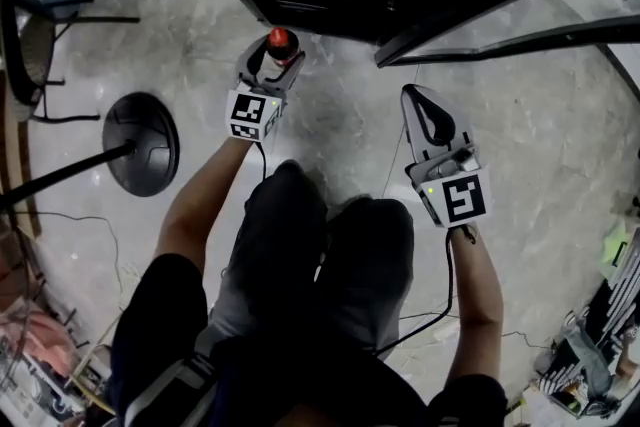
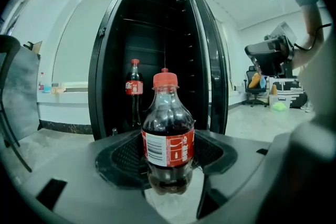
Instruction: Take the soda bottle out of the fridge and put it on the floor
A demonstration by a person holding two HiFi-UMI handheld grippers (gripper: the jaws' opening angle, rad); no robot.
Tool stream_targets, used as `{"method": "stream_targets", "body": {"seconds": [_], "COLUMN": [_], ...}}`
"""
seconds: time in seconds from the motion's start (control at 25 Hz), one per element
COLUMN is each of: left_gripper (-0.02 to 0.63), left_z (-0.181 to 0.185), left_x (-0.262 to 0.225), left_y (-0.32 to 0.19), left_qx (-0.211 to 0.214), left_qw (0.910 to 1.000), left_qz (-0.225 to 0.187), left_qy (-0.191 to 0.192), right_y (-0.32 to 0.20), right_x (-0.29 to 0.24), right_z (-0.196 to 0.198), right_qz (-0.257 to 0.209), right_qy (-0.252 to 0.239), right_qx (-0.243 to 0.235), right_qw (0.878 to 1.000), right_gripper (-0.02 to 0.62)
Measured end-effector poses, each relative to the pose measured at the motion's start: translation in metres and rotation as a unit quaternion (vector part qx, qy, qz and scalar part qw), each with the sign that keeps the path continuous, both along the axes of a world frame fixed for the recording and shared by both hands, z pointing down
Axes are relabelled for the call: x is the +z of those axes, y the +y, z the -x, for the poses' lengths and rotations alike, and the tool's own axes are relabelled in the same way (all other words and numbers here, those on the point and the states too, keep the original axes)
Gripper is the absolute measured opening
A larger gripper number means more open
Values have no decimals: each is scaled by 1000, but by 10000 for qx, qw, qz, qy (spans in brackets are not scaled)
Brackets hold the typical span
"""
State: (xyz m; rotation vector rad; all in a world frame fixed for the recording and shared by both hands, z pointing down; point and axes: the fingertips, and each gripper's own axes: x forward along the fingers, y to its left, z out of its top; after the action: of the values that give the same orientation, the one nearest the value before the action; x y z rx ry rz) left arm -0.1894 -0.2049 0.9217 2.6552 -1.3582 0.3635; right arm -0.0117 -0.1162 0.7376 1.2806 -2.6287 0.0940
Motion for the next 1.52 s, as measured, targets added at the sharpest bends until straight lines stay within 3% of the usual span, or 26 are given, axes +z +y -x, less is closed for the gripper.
{"method": "stream_targets", "body": {"seconds": [0.52,0.96,1.52], "left_gripper": [304,304,304], "left_z": [-8,-11,-28], "left_x": [89,172,234], "left_y": [-11,-9,-17], "left_qx": [-8,-22,-94], "left_qw": [9996,9972,9952], "left_qz": [241,685,927], "left_qy": [-124,-304,-313], "right_y": [-10,-17,-20], "right_x": [58,98,130], "right_z": [-3,1,3], "right_qz": [121,194,257], "right_qy": [2,8,99], "right_qx": [-70,-43,-81], "right_qw": [9999,9998,9996], "right_gripper": [17,17,17]}}
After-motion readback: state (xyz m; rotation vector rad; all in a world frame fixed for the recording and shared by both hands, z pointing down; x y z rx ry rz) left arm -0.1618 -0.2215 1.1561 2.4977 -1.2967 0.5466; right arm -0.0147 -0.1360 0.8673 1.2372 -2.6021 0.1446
